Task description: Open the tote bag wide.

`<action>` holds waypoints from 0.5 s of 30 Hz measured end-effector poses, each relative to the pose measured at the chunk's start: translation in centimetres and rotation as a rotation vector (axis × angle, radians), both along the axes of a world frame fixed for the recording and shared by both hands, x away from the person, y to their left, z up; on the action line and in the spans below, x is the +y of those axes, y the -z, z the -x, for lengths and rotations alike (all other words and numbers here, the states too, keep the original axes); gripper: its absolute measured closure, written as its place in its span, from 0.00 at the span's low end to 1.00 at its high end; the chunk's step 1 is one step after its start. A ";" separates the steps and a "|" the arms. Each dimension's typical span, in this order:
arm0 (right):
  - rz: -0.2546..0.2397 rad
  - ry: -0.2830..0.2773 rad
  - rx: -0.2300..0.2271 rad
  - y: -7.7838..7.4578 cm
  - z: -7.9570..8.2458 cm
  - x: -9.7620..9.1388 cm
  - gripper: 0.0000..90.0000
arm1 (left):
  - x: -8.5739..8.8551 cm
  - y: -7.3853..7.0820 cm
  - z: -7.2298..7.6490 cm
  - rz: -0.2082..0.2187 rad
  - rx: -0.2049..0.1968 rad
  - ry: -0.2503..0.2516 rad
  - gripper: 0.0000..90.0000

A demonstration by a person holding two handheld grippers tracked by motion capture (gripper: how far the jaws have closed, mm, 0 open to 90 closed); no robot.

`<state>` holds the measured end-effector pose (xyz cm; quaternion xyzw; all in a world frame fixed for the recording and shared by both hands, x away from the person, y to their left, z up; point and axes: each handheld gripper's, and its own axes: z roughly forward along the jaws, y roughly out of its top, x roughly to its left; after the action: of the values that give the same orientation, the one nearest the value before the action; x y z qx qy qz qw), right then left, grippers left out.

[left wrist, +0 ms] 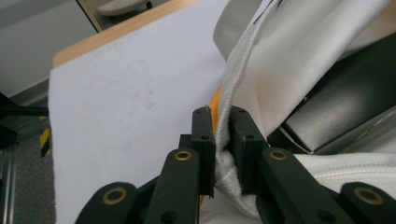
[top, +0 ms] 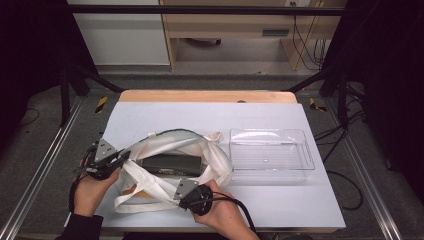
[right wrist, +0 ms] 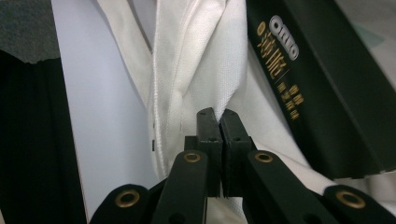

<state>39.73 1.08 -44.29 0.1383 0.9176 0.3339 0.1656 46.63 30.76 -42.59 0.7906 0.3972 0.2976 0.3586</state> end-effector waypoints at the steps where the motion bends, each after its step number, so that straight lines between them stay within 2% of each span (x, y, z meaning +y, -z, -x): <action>1: 0.006 -0.010 0.001 0.2 0.0 0.0 0.99 | 0.0 0.3 0.0 -0.002 0.006 0.000 0.91; 3: 0.018 -0.008 0.004 0.7 0.1 0.2 0.99 | 0.0 0.5 -0.1 -0.008 0.012 0.001 0.91; 5: 0.020 -0.009 0.008 0.9 0.0 0.2 0.99 | 0.2 0.7 -0.1 0.013 0.020 -0.001 0.91; 12: 0.007 -0.006 0.033 1.2 -0.2 0.0 0.98 | 0.3 1.2 -0.1 0.024 0.036 0.010 0.90; 15: 0.001 -0.019 0.055 0.7 -0.3 0.1 0.85 | 0.2 1.1 0.0 0.021 0.043 0.014 0.90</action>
<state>39.99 1.17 -45.01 0.1389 0.9232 0.3311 0.1371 46.62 30.99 -43.66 0.7957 0.4026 0.2736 0.3604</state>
